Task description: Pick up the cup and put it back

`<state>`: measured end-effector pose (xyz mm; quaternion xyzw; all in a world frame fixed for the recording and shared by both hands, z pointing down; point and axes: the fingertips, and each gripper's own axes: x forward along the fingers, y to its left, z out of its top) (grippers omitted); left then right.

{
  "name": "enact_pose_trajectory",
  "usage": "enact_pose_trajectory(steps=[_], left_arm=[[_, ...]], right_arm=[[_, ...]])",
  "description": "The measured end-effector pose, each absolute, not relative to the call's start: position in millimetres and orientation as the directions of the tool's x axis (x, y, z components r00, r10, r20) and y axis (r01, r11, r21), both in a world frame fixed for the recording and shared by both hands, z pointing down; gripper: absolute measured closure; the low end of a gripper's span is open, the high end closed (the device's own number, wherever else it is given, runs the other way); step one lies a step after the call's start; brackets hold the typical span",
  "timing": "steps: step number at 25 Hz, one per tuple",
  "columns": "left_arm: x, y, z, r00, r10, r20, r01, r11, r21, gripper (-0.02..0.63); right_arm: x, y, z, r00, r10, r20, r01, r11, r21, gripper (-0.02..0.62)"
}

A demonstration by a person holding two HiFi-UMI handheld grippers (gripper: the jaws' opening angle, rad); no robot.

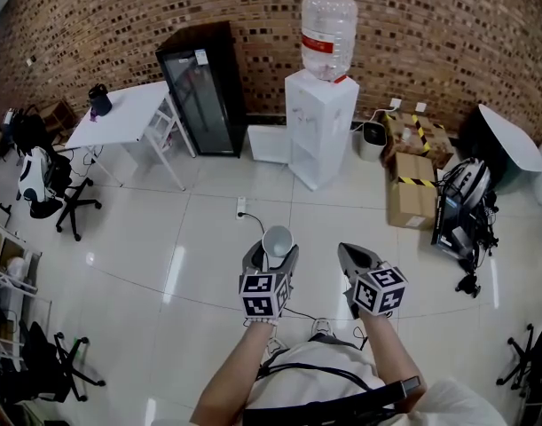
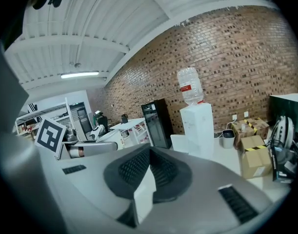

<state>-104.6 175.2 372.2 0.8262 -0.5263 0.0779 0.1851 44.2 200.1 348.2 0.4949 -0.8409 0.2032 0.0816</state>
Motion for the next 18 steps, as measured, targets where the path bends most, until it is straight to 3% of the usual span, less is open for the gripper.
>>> enact_pose_trajectory(steps=[18], left_arm=[[-99.1,169.7,371.5,0.409,-0.847,0.339,-0.912,-0.369,0.18,0.276]], right_arm=[[46.4,192.2,345.7,-0.521,-0.792,0.319,-0.85,0.446,-0.282,0.586]])
